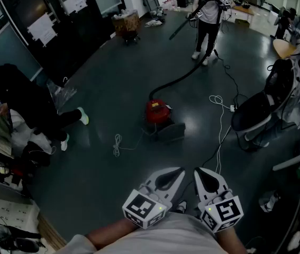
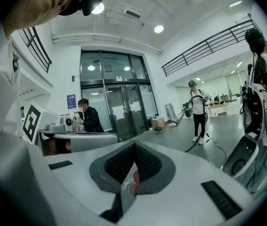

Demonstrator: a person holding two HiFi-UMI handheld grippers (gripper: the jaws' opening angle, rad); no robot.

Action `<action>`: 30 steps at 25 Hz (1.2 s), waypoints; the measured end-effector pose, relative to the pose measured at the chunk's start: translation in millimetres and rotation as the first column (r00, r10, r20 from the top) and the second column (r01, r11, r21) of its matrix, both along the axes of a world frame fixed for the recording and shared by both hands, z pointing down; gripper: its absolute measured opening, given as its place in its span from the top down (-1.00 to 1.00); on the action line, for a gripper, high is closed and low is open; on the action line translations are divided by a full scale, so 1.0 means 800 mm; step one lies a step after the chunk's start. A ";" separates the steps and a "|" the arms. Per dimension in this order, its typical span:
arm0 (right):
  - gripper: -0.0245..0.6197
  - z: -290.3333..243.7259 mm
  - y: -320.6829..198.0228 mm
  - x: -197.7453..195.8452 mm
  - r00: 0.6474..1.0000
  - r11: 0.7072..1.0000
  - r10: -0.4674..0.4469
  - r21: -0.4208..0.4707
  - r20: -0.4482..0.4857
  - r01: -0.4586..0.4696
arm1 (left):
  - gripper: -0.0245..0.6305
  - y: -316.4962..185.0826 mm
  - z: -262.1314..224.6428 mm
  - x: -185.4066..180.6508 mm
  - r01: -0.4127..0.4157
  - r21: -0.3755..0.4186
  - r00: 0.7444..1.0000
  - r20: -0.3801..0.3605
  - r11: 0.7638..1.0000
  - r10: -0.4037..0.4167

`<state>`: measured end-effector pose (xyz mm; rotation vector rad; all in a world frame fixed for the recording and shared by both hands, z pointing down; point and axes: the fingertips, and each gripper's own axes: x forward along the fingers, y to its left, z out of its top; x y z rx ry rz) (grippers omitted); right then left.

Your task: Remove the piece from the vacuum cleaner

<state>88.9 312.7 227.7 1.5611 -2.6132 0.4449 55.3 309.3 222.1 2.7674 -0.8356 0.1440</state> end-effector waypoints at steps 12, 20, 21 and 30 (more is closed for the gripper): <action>0.90 0.001 0.011 0.006 0.999 0.999 -0.036 0.005 0.009 0.036 | 0.91 0.012 0.001 0.010 0.027 0.006 1.000 0.011 1.000 -0.027; 0.89 -0.007 0.018 0.004 0.994 0.996 -0.090 0.012 0.065 0.089 | 0.91 0.016 -0.002 0.013 0.046 0.019 0.999 0.014 0.999 -0.047; 0.89 -0.007 0.017 0.007 0.994 0.996 -0.093 0.019 0.065 0.092 | 0.91 0.015 0.000 0.014 0.052 0.020 0.999 0.014 0.998 -0.052; 0.89 -0.003 -0.003 0.014 0.991 0.993 -0.116 0.032 0.073 0.114 | 0.91 -0.009 0.011 -0.004 0.127 0.003 0.991 0.037 0.992 -0.127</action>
